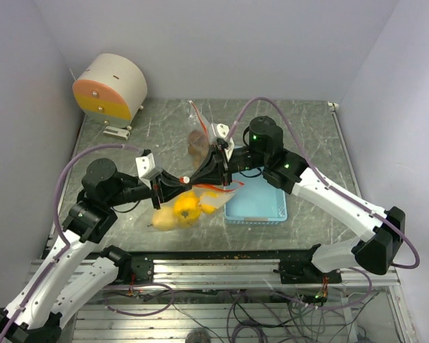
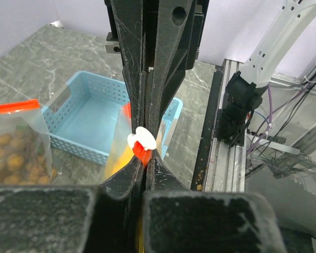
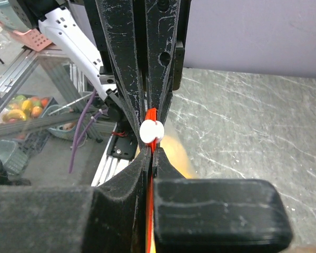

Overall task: Place the food in the zip-top bag and seal the zipper
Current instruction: Zip the zipper food storage bag.

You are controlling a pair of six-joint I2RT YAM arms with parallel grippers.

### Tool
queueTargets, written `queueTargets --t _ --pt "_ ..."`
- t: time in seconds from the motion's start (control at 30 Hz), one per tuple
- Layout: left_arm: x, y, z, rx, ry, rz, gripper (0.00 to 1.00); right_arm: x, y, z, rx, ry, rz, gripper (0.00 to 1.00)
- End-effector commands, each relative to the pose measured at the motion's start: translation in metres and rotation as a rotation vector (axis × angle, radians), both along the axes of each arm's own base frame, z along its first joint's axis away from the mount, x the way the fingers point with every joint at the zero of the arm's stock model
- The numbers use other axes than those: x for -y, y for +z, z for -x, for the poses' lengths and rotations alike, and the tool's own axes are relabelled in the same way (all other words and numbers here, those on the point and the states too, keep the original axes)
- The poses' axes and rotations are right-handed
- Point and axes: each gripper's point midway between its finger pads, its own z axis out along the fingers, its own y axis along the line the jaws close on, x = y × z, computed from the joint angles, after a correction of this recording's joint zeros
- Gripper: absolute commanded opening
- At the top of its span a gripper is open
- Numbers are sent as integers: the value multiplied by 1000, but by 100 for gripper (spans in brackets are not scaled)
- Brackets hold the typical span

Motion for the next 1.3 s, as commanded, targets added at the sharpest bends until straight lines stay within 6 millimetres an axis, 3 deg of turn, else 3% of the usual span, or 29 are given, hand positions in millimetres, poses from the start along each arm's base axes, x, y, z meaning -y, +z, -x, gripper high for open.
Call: queueTargets --t 0.0,0.1,0.23,0.4,0.63,0.8,1.03,1.27 --pt "2 0 3 -38 -22 -23 7 2 32 -11 100 -94 -71 3" --pt "-1 -6 3 -61 -5 -34 7 4 32 -28 120 -207 -65 32" --pt "-4 -9 4 -70 22 -25 7 8 29 -27 151 -211 -79 55" --pt "-5 -6 9 -70 16 -10 7 7 29 -8 149 -93 -101 57" --pt "-6 -7 6 -74 33 -6 7 -9 17 -11 11 -52 -43 57" --pt "-7 -10 3 -74 53 -19 7 -15 13 -2 -100 22 -27 55" --pt "-9 -11 1 -70 73 -22 7 -14 18 5 -139 66 -41 51" --pt "-10 -11 -1 -63 83 -22 7 -18 8 0 -176 44 -9 45"
